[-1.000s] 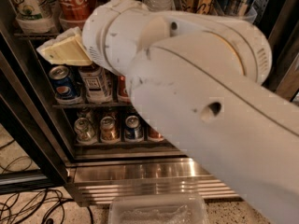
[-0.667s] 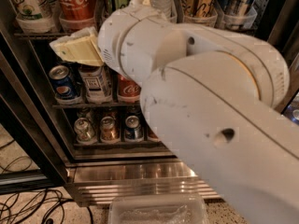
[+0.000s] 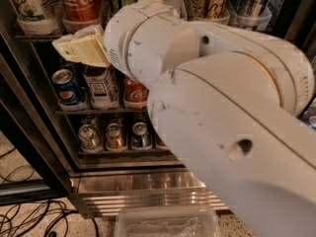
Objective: Pick coke can from top shelf of fridge
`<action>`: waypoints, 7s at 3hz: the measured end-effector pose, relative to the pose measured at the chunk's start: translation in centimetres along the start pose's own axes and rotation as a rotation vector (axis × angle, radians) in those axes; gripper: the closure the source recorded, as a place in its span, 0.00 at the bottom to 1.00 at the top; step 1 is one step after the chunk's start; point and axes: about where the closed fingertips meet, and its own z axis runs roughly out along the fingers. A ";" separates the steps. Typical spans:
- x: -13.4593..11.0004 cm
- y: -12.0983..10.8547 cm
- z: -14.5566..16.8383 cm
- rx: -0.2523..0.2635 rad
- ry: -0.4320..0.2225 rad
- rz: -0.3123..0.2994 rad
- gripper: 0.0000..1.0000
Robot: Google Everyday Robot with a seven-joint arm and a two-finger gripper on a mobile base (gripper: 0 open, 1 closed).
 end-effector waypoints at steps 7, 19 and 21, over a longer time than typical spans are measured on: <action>3.1 6.4 2.2 -0.079 -0.053 -0.026 0.19; -0.4 3.7 6.8 0.221 -0.168 -0.080 0.00; -0.6 3.9 7.3 0.226 -0.156 -0.074 0.19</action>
Offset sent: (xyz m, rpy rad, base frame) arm 0.0235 0.0334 -0.0455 0.0058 -0.0611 -0.0560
